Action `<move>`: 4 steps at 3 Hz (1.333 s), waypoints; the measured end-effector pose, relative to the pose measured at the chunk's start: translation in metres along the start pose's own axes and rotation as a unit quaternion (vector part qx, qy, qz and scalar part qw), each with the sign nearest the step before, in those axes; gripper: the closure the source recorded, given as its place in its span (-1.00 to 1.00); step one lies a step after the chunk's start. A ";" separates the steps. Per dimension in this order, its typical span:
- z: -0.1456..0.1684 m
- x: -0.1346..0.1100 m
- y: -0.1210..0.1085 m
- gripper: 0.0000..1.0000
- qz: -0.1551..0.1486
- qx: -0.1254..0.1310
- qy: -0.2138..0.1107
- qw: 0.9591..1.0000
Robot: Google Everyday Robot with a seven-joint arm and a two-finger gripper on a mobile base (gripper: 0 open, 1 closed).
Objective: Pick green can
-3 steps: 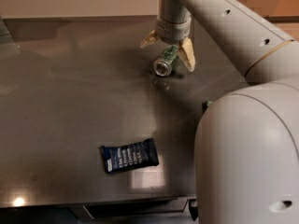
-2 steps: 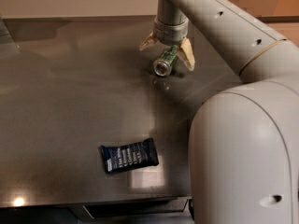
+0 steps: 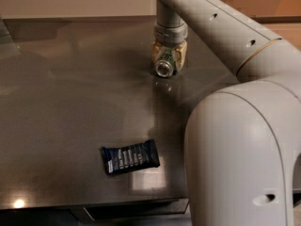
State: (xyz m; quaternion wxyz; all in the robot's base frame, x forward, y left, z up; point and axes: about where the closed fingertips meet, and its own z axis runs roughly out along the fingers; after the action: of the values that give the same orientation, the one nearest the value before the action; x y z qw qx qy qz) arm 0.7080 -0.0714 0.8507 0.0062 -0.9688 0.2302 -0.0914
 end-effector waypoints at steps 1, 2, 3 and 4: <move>-0.004 0.002 0.005 0.28 0.002 -0.004 0.001 1.000; -0.023 0.002 0.011 0.76 0.010 0.004 -0.002 1.000; -0.053 -0.008 0.017 1.00 0.005 0.017 0.001 1.000; -0.083 -0.024 0.025 1.00 -0.008 0.022 0.003 1.000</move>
Offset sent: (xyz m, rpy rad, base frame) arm -0.0325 -0.0237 0.0525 0.0151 0.0554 -0.0410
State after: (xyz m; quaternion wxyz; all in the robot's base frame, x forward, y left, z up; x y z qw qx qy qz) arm 0.6607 -0.0804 0.9264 0.0265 -0.9699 0.2208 -0.0992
